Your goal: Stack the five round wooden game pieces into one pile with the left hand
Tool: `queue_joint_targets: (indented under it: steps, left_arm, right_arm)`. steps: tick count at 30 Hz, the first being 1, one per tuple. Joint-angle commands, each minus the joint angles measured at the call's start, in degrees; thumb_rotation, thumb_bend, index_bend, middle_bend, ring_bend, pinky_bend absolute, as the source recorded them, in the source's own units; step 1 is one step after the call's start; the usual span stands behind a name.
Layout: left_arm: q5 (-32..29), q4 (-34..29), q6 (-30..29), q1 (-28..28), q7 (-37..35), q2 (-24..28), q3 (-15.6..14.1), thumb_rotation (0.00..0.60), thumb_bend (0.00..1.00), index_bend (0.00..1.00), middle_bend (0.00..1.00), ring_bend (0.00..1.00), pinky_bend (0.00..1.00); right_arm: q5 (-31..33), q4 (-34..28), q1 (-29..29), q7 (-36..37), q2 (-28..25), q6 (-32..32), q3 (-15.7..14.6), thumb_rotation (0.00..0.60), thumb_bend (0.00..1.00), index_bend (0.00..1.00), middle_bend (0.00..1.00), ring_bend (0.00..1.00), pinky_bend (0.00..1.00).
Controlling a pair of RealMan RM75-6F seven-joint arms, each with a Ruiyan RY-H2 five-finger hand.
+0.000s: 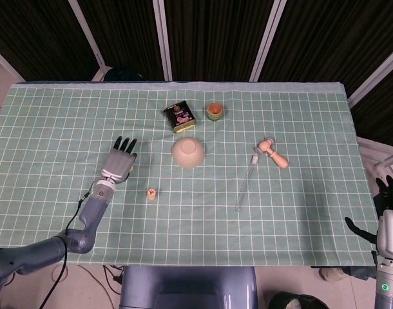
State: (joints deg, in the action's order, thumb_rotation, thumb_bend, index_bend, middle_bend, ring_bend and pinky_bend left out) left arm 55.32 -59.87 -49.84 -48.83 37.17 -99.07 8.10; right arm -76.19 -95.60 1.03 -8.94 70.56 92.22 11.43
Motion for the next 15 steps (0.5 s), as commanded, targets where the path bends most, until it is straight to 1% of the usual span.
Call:
queue_joint_targets:
  steps: [1, 15]
  left_arm:
    - [0.1, 0.2, -0.1, 0.0, 0.2, -0.3, 0.0, 0.600, 0.27, 0.46, 0.01, 0.00, 0.00]
    - [-0.4, 1.8, 0.3, 0.1, 1.8, -1.3, -0.2, 0.600, 0.28, 0.49, 0.02, 0.00, 0.00]
  right_arm:
    - [0.0, 0.0, 0.0, 0.0, 0.0, 0.0, 0.0, 0.600, 0.23, 0.09, 0.01, 0.00, 0.00]
    - [0.2, 0.0, 0.0, 0.1, 0.0, 0.0, 0.1, 0.600, 0.23, 0.09, 0.01, 0.00, 0.00]
